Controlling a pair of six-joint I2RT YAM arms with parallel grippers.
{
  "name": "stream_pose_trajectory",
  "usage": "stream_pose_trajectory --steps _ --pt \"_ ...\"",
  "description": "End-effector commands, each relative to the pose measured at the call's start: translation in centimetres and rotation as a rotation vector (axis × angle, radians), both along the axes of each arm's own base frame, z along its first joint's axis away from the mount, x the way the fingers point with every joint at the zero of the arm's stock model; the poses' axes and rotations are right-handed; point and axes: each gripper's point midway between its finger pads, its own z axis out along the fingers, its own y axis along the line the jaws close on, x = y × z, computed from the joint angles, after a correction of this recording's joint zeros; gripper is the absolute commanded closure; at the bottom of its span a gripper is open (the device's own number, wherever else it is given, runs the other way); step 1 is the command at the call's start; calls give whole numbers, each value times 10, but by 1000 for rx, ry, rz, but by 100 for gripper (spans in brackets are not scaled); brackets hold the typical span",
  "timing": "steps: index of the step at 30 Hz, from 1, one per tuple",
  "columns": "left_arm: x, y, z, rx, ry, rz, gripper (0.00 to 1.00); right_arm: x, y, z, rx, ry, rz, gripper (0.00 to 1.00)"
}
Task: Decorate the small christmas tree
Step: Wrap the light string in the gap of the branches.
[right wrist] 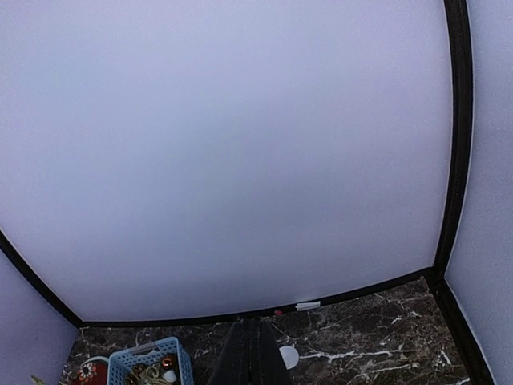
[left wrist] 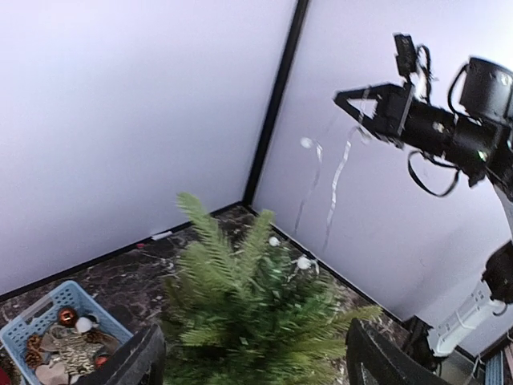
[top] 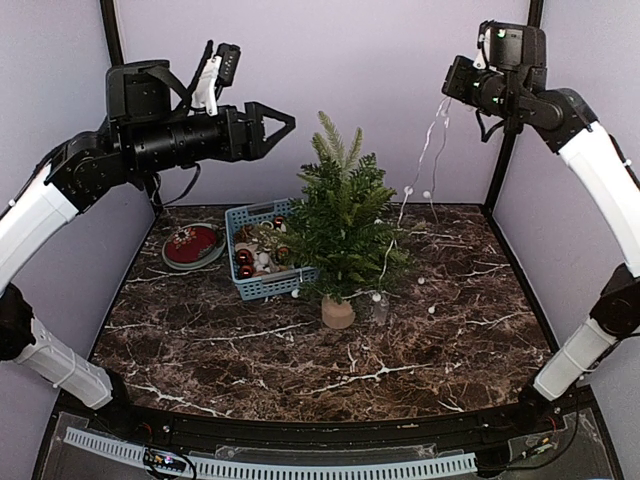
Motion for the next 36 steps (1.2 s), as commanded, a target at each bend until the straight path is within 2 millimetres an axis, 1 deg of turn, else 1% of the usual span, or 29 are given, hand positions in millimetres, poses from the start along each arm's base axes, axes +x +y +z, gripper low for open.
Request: stream_pose_trajectory --steps 1,2,4,7,8,11,12,15,16,17,18,19,20,21,24,25,26,27,28,29,30,31,33,35,36 --pt "31 29 -1 -57 43 45 20 24 6 5 46 -48 -12 100" --pt "38 31 -3 -62 50 51 20 30 9 4 55 -52 -8 100" --pt "61 43 -12 -58 66 78 20 41 16 1 68 -53 -1 100" --pt "83 43 -27 -48 84 65 20 58 31 -4 92 -56 36 100" --pt "90 46 -29 -41 77 71 20 63 37 -6 101 -58 54 100" --pt "104 35 -40 -12 50 22 20 78 61 -14 125 -69 133 100" --pt "106 32 -41 -9 44 4 20 81 69 -15 136 -77 171 100" --pt "118 16 -55 22 14 -51 20 89 97 -19 158 -98 287 100" --pt "118 11 -56 23 9 -76 20 91 107 -21 161 -102 329 100" --pt "124 5 -62 34 6 -92 20 92 117 -21 166 -108 374 100" --pt "124 1 -59 30 -5 -118 20 93 127 -23 171 -111 419 100" --pt "130 -5 -68 42 1 -129 20 94 136 -24 178 -113 463 100" --pt "132 -7 -64 36 -9 -141 19 94 145 -24 183 -114 507 100" --pt "139 -11 -73 46 3 -145 19 93 154 -26 189 -113 553 100" --pt "156 -13 -78 47 9 -135 19 90 175 -27 204 -118 665 100" --pt "160 -12 -78 42 7 -127 19 89 181 -29 209 -116 698 100" --pt "167 -10 -78 38 2 -109 19 88 186 -31 211 -115 729 100" --pt "169 -8 -79 35 4 -100 19 86 191 -31 215 -117 762 100" --pt "174 -5 -76 27 -11 -83 19 84 197 -33 216 -115 796 100" --pt "177 -2 -79 23 -8 -72 19 81 201 -33 216 -114 827 100" --pt "178 0 -74 11 -25 -66 19 78 207 -36 217 -107 867 100" --pt "181 3 -74 3 -23 -59 19 76 212 -37 218 -103 895 100" --pt "182 2 -71 -16 -36 -76 19 73 218 -41 223 -94 937 100" --pt "180 -3 -68 -29 -48 -122 18 70 222 -43 229 -87 971 100" --pt "178 -10 -73 -31 -38 -168 18 68 224 -42 234 -87 989 100"
